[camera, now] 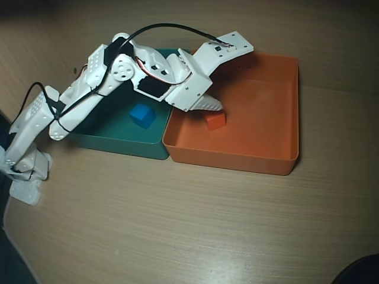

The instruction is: Grasp a cube and put it in the box.

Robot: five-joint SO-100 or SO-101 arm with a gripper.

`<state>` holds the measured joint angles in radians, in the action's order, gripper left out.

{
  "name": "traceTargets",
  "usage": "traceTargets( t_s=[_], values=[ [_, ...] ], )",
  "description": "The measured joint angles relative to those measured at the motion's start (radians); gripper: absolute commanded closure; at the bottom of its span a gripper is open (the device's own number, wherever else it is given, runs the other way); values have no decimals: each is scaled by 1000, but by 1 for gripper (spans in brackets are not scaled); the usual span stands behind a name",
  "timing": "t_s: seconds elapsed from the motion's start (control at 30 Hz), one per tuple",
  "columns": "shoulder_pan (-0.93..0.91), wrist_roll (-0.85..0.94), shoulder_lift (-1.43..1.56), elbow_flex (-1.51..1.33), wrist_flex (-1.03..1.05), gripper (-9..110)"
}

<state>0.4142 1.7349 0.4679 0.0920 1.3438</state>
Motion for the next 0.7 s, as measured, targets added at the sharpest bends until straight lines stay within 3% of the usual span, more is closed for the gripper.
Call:
traceTargets(
  t_s=[0.23,0.7],
  values=[
    [2,0,0,0,0,109],
    [-51,2,31,0,0,107]
  ],
)
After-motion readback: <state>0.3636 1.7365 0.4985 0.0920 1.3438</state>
